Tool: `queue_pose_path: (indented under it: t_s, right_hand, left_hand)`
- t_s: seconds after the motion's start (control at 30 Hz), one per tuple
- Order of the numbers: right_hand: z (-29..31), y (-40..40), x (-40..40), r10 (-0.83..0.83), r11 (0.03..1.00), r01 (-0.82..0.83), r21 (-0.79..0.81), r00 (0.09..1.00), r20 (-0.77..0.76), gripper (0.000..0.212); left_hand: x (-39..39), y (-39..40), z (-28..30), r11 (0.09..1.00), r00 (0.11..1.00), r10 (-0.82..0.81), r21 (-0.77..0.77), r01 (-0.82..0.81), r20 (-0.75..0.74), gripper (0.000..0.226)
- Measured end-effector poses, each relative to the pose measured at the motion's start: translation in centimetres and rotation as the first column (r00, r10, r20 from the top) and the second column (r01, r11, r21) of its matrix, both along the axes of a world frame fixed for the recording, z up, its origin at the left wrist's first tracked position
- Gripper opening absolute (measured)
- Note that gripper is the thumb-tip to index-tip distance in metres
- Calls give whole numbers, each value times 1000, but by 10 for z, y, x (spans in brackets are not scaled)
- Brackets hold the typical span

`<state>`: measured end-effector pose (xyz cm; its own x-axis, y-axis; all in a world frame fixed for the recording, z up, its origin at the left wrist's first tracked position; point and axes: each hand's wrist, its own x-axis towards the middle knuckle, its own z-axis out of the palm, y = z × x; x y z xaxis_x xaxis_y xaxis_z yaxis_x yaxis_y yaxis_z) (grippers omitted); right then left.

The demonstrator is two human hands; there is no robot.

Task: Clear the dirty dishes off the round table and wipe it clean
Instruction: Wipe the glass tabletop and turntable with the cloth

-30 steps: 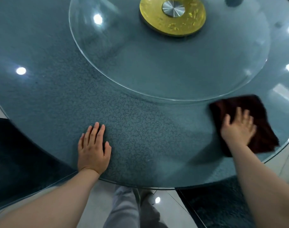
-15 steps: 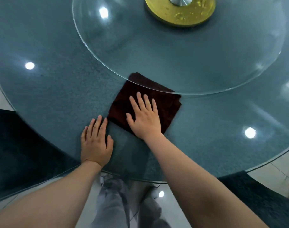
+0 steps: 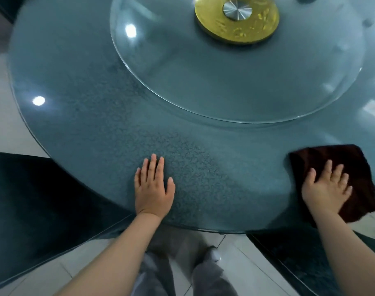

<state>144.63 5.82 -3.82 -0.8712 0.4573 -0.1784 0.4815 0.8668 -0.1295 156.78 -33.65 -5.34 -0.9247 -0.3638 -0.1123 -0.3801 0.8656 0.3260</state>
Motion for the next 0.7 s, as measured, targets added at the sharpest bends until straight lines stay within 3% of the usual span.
queue_pose_path:
  t_s: [0.1,0.2,0.27,0.33,0.43,0.47,0.53,0.63,0.7]
  right_hand:
    - [-6,-88,-3,208,978,-208,9,978,-11,75]
    - [-10,-216,-2,453,891,-453,1,891,-32,71]
    - [-11,-308,4,625,780,-625,-29,780,-31,69]
    - [-9,-374,9,757,649,-757,-71,653,-39,67]
    - [-9,-385,15,815,575,-814,-80,579,-33,66]
    - [-10,-369,19,804,591,-804,-66,594,-37,65]
    - [-12,-326,31,702,709,-704,-45,710,-50,64]
    - [-13,-249,56,390,921,-390,4,920,-41,68]
    - [-8,-214,71,188,982,-188,4,982,-23,72]
  left_hand:
    - [6,-8,5,971,992,-5,236,34,-126,64]
    - [10,-34,17,850,977,69,525,49,-202,60]
    - [7,-71,21,869,967,26,483,104,-255,59]
    - [-1,-123,19,932,961,-45,334,138,-272,60]
    - [-14,-211,12,987,971,-119,84,139,-210,62]
    - [-20,-238,10,990,978,-130,25,136,-165,64]
    - [-34,-281,7,988,987,-151,-30,150,-47,69]
    - [-45,-303,-3,967,970,-234,-85,239,66,74]
    - [-42,-301,-11,951,959,-275,-129,282,67,70]
